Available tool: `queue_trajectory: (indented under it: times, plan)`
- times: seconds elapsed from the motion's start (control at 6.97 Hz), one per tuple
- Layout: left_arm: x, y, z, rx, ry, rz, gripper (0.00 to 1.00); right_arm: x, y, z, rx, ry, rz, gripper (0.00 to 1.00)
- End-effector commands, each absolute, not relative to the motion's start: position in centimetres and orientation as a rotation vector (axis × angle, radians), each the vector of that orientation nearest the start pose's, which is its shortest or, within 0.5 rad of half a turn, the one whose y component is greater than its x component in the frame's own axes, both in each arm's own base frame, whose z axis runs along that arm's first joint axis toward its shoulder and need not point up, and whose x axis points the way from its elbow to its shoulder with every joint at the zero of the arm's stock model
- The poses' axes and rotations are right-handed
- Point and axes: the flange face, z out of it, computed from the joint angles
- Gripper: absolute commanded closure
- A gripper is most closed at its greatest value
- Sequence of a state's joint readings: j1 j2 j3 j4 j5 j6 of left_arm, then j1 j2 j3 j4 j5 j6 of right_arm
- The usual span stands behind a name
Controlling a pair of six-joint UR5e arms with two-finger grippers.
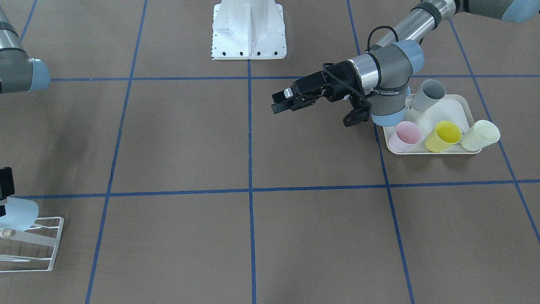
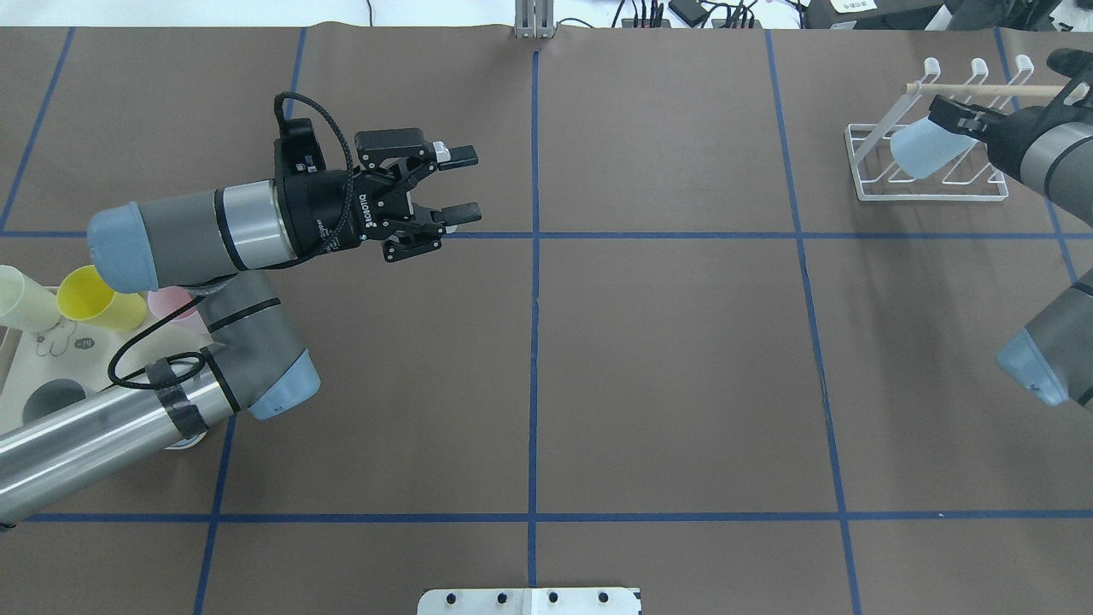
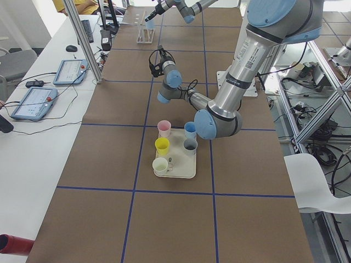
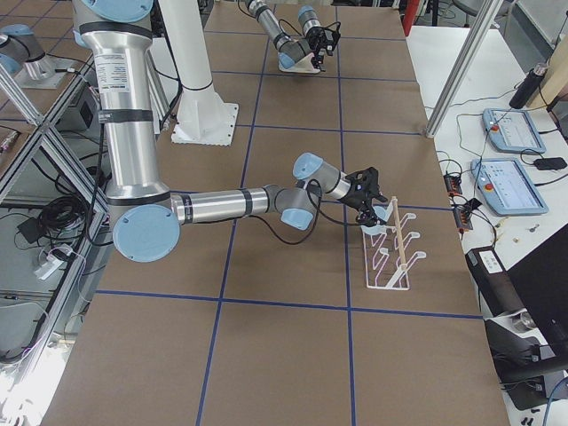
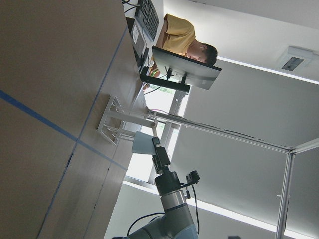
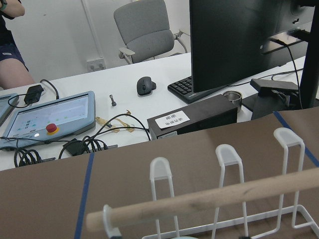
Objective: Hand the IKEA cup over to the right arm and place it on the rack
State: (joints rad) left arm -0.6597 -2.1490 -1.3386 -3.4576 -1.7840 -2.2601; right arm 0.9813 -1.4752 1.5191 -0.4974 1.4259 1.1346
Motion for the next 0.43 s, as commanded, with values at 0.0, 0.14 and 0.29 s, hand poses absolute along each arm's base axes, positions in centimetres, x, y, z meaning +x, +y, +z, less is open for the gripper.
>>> queue_trajectory:
  times: [0.0,0.14,0.29]
  plan:
    - [41.1,-47.0,24.3,-0.137,2.268,-0.498,0.24,-19.6,-55.2,50.0,0.862,-0.829,0.573,0.0]
    - [38.3,-48.7,26.5,-0.07,2.244,-0.532,0.24,-20.4,-54.5,47.0,0.856,-0.925,0.608,0.0]
    - [35.2,-48.8,30.6,0.084,2.184,-0.523,0.24,-21.0,-53.5,44.6,0.812,-1.016,0.623,0.0]
